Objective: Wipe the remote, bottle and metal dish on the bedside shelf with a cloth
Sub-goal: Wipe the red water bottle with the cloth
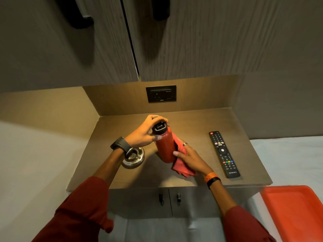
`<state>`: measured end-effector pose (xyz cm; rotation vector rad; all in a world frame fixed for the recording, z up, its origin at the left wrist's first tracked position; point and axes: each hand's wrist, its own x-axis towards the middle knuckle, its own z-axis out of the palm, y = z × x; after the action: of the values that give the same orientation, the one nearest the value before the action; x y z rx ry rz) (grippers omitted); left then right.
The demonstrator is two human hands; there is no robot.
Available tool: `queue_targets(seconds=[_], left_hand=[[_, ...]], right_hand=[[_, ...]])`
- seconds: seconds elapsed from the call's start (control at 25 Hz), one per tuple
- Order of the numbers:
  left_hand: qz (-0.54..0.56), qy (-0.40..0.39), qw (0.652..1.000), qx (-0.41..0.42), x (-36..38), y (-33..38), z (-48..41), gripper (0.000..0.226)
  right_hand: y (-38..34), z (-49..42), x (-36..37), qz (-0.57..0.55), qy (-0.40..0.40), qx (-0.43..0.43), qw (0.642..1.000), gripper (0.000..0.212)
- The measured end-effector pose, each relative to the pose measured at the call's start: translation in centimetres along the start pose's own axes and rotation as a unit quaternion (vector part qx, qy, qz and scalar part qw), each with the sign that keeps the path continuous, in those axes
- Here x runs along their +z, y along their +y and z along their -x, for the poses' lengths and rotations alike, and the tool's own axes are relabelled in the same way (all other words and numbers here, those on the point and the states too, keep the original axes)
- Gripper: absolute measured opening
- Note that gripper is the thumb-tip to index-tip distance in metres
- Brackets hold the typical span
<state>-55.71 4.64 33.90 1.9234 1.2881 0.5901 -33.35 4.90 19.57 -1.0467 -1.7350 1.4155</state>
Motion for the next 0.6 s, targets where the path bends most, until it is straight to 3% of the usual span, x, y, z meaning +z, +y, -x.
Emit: queue_targets(seconds=[0.08, 0.2, 0.32, 0.44, 0.6], left_hand=[[0.007, 0.042, 0.999, 0.011, 1.4, 0.1, 0.5, 0.039], [0.057, 0.07, 0.996, 0.02, 2.8, 0.1, 0.6, 0.024], [0.185, 0.07, 0.98, -0.01, 2.7, 0.2, 1.0, 0.022], [0.209, 0.067, 0.976, 0.006, 2.9, -0.1, 1.1, 0.039], [0.225, 0.237, 0.945, -0.02, 5.6, 0.1, 1.1, 0.07]], right_hand=[[-2.0, -0.7, 0.1, -0.094, 0.016, -0.013, 0.995, 0.047], [-4.9, -1.7, 3.5, -0.194, 0.068, -0.041, 0.978, 0.052], [-4.0, -1.1, 5.7, -0.195, 0.113, 0.038, 0.974, 0.06], [-2.5, -1.1, 4.8, -0.236, 0.137, 0.115, 0.955, 0.052], [-6.3, -1.4, 5.4, -0.373, 0.163, 0.083, 0.91, 0.041]])
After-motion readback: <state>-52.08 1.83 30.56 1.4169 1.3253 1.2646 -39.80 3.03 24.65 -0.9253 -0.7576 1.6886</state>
